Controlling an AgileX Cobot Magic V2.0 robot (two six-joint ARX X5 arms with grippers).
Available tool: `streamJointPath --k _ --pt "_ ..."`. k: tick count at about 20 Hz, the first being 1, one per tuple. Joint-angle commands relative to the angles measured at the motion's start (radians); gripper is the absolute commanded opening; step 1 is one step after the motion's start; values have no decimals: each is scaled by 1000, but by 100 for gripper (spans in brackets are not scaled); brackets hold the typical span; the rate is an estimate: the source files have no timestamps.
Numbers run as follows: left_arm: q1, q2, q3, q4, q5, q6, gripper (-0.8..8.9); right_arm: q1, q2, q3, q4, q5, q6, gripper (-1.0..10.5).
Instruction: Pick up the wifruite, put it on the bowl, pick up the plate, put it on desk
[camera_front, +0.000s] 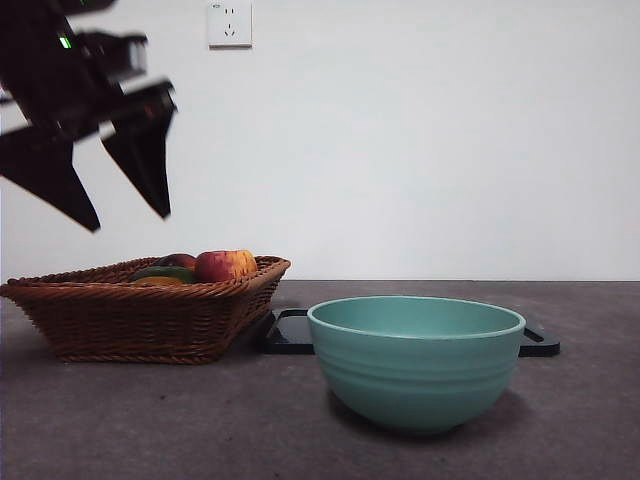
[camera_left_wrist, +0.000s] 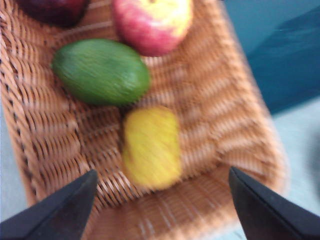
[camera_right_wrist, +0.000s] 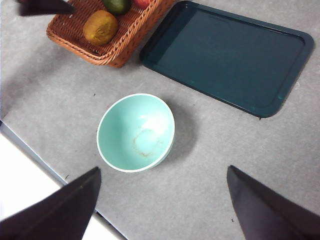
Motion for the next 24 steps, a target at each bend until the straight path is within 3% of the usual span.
streamJointPath --k 1,14,19,24 --pt "-6 67 25 32 -13 5 407 3 8 20 9 -3 11 404" --pt "-8 251 25 142 -12 8 401 3 8 20 11 -3 11 404" --pt "-11 251 25 144 -12 0 165 3 8 20 10 -3 11 404" --pt "-28 201 26 125 0 -20 151 3 8 20 10 -3 12 404"
